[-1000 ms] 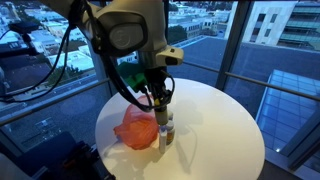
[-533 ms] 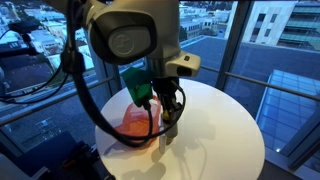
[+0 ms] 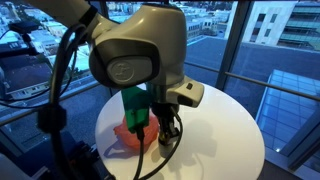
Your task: Take the bottle out of the carrier bag
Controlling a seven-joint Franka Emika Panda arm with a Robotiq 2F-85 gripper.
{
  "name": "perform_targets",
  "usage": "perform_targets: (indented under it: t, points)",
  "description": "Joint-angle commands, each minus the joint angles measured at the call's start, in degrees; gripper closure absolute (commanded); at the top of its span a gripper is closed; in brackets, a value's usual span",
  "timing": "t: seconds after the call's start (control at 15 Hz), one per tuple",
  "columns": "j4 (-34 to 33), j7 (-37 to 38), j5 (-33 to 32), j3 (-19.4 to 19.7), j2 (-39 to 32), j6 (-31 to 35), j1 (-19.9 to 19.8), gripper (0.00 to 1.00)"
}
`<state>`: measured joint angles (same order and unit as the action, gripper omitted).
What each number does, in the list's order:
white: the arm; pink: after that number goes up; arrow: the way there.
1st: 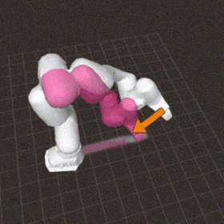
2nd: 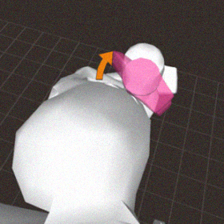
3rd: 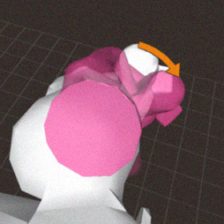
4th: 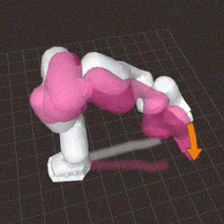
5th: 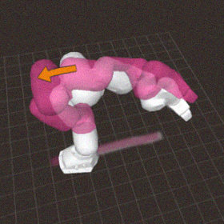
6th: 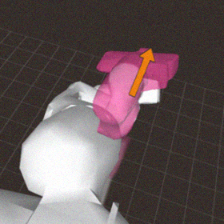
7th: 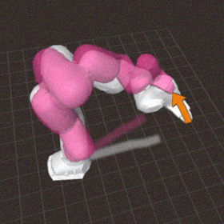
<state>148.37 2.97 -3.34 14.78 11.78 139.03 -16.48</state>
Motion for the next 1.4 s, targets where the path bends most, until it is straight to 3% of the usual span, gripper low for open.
perform_targets:
  t: [0.0, 0.6, 1.13, 1.27, 1.33]
  points:
    - [0.7, -1.4, 1.1, 1.0, -2.8, 1.5, -0.2, 0.80]
    - [0.6, -2.4, 1.7, 1.4, -10.9, 4.6, -0.1, 0.80]
    - [1.0, -3.0, 1.3, 1.3, -13.4, 8.0, 0.1, 0.78]
    - [1.2, -3.0, 1.1, 1.1, -13.3, 8.4, 0.2, 0.30]
    - [1.3, -3.0, 1.0, 1.1, -13.2, 8.5, 0.4, 0.29]
